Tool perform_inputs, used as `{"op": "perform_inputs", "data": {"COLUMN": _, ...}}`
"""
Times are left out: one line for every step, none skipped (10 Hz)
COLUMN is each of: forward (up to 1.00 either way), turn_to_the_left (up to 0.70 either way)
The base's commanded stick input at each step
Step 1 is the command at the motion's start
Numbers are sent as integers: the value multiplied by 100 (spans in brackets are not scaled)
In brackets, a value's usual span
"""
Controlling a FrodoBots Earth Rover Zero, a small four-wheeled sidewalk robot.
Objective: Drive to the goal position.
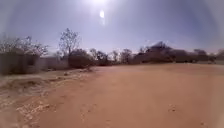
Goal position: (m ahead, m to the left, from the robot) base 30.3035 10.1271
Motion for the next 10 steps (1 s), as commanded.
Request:
{"op": "perform_inputs", "data": {"forward": 85, "turn_to_the_left": -23}}
{"op": "perform_inputs", "data": {"forward": 85, "turn_to_the_left": 0}}
{"op": "perform_inputs", "data": {"forward": 85, "turn_to_the_left": 0}}
{"op": "perform_inputs", "data": {"forward": 85, "turn_to_the_left": 0}}
{"op": "perform_inputs", "data": {"forward": 85, "turn_to_the_left": 0}}
{"op": "perform_inputs", "data": {"forward": 85, "turn_to_the_left": 0}}
{"op": "perform_inputs", "data": {"forward": 85, "turn_to_the_left": 0}}
{"op": "perform_inputs", "data": {"forward": 85, "turn_to_the_left": 0}}
{"op": "perform_inputs", "data": {"forward": 85, "turn_to_the_left": 0}}
{"op": "perform_inputs", "data": {"forward": 85, "turn_to_the_left": 0}}
